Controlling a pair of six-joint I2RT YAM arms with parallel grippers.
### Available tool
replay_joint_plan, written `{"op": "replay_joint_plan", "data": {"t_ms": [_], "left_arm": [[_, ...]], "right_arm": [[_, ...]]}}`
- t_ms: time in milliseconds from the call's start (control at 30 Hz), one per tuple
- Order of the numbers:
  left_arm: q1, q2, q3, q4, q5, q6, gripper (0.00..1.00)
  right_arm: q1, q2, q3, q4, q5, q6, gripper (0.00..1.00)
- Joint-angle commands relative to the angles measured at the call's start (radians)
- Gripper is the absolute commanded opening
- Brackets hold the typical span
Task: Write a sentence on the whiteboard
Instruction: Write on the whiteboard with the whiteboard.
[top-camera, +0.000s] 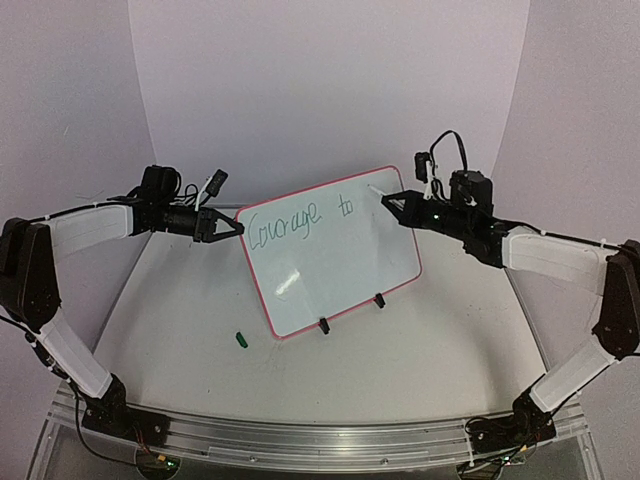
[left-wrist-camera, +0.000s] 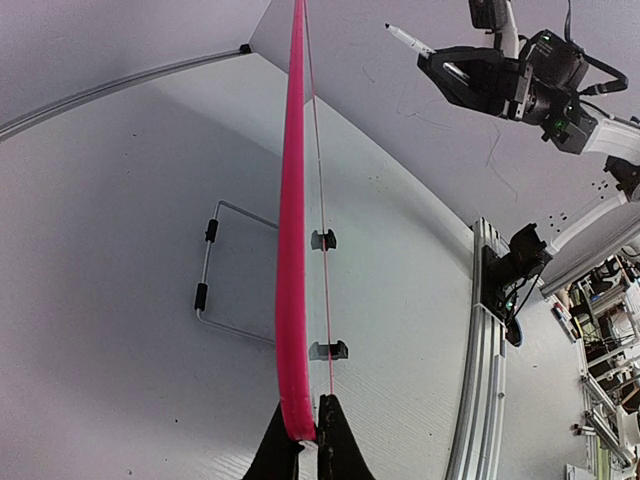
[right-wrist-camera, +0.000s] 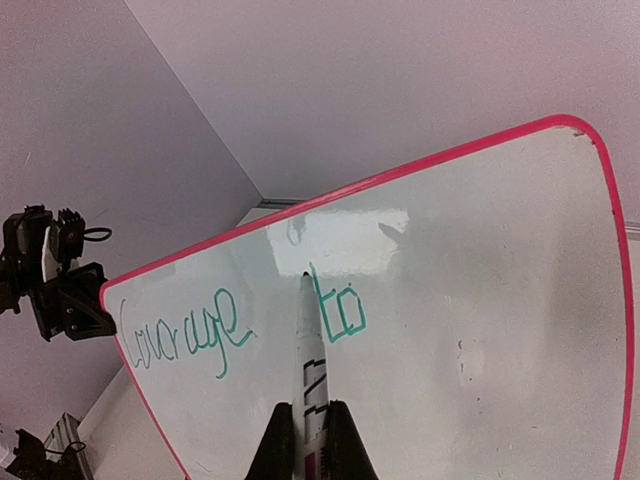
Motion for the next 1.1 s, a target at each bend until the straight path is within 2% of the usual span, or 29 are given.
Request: {"op": "replay_joint_plan", "data": {"t_ms": [0, 267, 533, 1067], "left_arm": [[-0.033, -0.010, 0.013, -0.042, -0.049, 0.097, 0.00], [-0.036, -0.006, 0.016, -0.050, -0.052, 0.101, 0.00], [-0.038, -0.003, 0.015, -0.050, -0.053, 0.103, 0.00], [-0.041, -0.001, 0.018, -0.055, -0.054, 0.107, 0.00]], "right_arm": [[-0.043, -0.018, -0.022, -0.025, -0.057, -0.018, 0.00], [-0.115, 0.000, -0.017, -0.026, -0.180, -0.027, 0.00], [-0.130, 0.050, 0.021, -0.035, -0.247, -0.058, 0.00], [-0.130, 0.185, 0.132, 0.040, -0.216, -0.012, 0.00]]}}
